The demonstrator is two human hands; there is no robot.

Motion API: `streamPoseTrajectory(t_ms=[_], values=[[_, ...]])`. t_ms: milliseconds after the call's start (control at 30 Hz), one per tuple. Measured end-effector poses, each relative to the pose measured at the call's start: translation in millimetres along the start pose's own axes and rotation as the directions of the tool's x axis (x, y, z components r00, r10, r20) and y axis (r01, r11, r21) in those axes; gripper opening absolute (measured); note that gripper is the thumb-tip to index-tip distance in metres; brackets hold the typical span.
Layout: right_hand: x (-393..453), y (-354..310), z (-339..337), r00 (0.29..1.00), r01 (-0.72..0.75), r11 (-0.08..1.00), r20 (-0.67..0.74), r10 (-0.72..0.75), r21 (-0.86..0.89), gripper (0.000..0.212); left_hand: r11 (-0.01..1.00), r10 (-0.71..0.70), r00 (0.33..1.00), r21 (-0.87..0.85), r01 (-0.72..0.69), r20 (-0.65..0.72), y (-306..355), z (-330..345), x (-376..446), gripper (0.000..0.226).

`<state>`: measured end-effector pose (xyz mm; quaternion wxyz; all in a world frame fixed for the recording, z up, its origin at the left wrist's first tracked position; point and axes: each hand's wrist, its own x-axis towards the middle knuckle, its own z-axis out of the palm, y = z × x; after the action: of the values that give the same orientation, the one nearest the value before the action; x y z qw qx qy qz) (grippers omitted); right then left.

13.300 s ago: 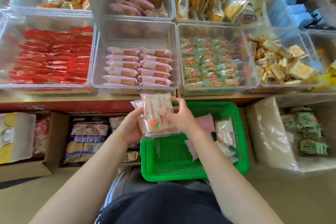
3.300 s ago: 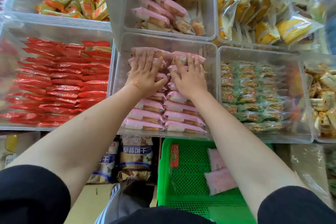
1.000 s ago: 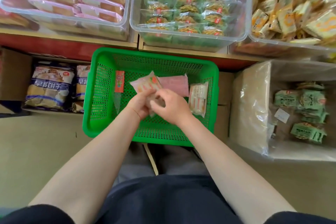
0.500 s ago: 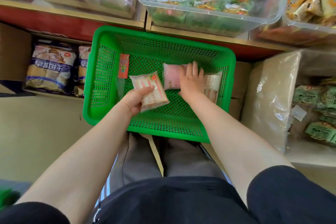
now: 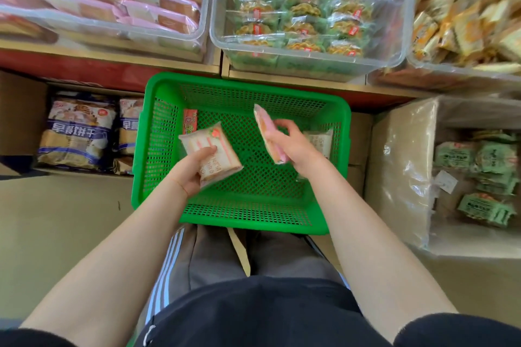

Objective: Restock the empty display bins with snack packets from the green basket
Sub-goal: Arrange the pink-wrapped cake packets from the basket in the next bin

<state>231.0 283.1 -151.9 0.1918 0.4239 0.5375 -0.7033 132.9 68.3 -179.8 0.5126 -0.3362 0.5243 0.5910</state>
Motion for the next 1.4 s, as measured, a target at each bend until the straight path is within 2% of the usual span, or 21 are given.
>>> streamPoseTrajectory(t_ms=[67, 100, 167, 267, 333, 433, 467, 533, 633, 733, 833, 933, 1067, 1167, 1233, 1333, 1400], values=[[-23, -4, -6, 0.976, -0.079, 0.913, 0.218, -0.011, 0.4, 0.056, 0.999, -0.028, 0.997, 0.023, 0.026, 0.067, 10, 2, -12, 0.018], [-33, -6, -7, 0.961, -0.122, 0.854, 0.276, -0.027, 0.506, 0.061, 0.998, -0.04, 0.995, 0.052, 0.035, 0.097, 17, 5, -19, 0.017], [-46, -13, -1, 0.932, -0.175, 0.801, 0.358, -0.053, 0.572, 0.071, 0.991, -0.054, 0.986, 0.132, 0.033, 0.158, 33, 10, -37, 0.014], [-56, -35, 20, 0.891, -0.107, 0.846, 0.428, -0.152, 0.523, 0.081, 0.97, -0.027, 0.964, 0.239, -0.038, 0.266, 65, 7, -60, 0.025], [-64, -60, 39, 0.895, -0.042, 0.867, 0.404, -0.188, 0.496, 0.076, 0.952, -0.006, 0.943, 0.291, -0.096, 0.332, 92, -3, -74, 0.041], [-74, -105, 72, 0.93, 0.028, 0.877, 0.309, -0.199, 0.479, 0.053, 0.908, 0.023, 0.917, 0.376, -0.185, 0.397, 138, -23, -95, 0.071], [-76, -120, 86, 0.934, 0.056, 0.875, 0.285, -0.217, 0.482, 0.047, 0.894, 0.036, 0.906, 0.391, -0.218, 0.422, 155, -30, -102, 0.072], [-77, -148, 115, 0.945, 0.119, 0.872, 0.216, -0.247, 0.475, 0.042, 0.862, 0.065, 0.889, 0.424, -0.278, 0.452, 189, -46, -115, 0.057], [-70, -179, 154, 0.951, 0.226, 0.85, 0.081, -0.299, 0.476, 0.047, 0.799, 0.089, 0.872, 0.489, -0.35, 0.481, 237, -63, -132, 0.061], [-54, -200, 189, 0.948, 0.303, 0.844, -0.048, -0.315, 0.442, 0.049, 0.794, 0.151, 0.885, 0.479, -0.373, 0.44, 280, -78, -140, 0.04], [-40, -216, 220, 0.939, 0.342, 0.803, -0.138, -0.315, 0.489, 0.04, 0.794, 0.233, 0.847, 0.41, -0.45, 0.478, 310, -82, -145, 0.038], [-28, -227, 243, 0.918, 0.393, 0.767, -0.161, -0.363, 0.508, 0.038, 0.78, 0.246, 0.807, 0.384, -0.494, 0.538, 329, -82, -145, 0.046], [-13, -250, 247, 0.915, 0.404, 0.835, -0.163, -0.37, 0.373, 0.055, 0.761, 0.3, 0.784, 0.36, -0.54, 0.543, 350, -80, -131, 0.056], [-4, -269, 231, 0.927, 0.372, 0.858, -0.188, -0.324, 0.354, 0.055, 0.725, 0.327, 0.771, 0.379, -0.576, 0.547, 366, -73, -124, 0.046], [3, -280, 216, 0.928, 0.359, 0.878, -0.218, -0.3, 0.316, 0.046, 0.654, 0.322, 0.761, 0.45, -0.609, 0.563, 379, -65, -120, 0.04], [15, -292, 199, 0.956, 0.273, 0.944, -0.161, -0.245, 0.187, 0.034, 0.59, 0.333, 0.791, 0.541, -0.6, 0.514, 397, -49, -113, 0.035], [23, -303, 190, 0.971, 0.225, 0.959, -0.126, -0.205, 0.173, 0.031, 0.523, 0.429, 0.814, 0.627, -0.578, 0.392, 407, -38, -104, 0.051]])
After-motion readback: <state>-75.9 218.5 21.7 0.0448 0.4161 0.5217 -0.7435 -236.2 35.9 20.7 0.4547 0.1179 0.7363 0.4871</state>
